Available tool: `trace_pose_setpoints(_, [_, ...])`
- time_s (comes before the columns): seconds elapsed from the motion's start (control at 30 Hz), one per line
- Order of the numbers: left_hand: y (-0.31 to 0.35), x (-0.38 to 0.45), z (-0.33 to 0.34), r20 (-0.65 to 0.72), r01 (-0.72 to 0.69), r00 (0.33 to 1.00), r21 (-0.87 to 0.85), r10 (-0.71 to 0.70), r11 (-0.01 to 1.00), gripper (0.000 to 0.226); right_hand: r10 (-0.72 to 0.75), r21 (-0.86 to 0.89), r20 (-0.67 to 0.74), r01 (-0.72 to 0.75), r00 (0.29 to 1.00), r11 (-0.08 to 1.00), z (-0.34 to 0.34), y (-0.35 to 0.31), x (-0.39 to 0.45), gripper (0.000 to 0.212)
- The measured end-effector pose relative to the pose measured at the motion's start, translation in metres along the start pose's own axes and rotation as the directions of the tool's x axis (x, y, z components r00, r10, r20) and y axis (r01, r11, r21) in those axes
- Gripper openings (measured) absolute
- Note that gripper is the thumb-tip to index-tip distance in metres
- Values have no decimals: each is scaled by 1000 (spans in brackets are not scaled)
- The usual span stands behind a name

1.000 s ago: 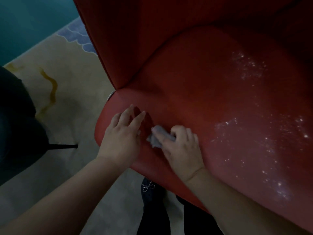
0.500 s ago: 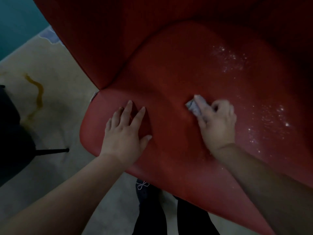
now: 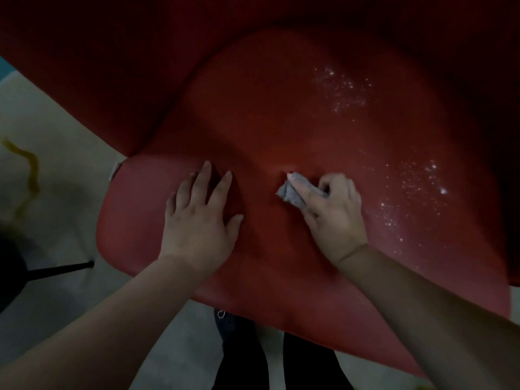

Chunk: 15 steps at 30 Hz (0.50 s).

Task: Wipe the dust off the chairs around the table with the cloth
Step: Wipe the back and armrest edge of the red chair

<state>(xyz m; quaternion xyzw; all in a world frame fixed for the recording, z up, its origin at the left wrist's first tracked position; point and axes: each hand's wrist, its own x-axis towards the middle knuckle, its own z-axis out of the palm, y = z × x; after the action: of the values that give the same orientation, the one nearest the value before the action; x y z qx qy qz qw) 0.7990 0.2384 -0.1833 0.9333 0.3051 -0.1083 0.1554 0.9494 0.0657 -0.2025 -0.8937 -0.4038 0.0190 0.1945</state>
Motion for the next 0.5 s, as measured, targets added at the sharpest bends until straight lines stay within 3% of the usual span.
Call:
trace_pose_setpoints(0.13, [3, 4, -3, -17, -1, 1000, 13, 2, 1000, 72, 59, 10, -64, -59, 996, 998, -4, -11, -26, 60])
trace_pose_setpoints(0.27, [13, 5, -3, -20, -41, 999, 19, 41, 999, 71, -162, -84, 82, 169, 983, 982, -2, -21, -104, 50])
trace_pose_setpoints(0.33, [17, 5, -1, -21, -61, 998, 33, 62, 998, 71, -202, -88, 101, 211, 974, 974, -5, -5, -103, 52])
trace_pose_setpoints(0.4, [19, 4, 1, -12, -77, 997, 44, 77, 996, 71, -166, -122, 15, 166, 986, 978, -6, 16, -73, 56])
trace_pose_setpoints(0.5, [21, 4, 3, 0, -78, 997, 50, 78, 996, 72, 6, -115, -94, -17, 996, 993, -11, 40, -21, 60])
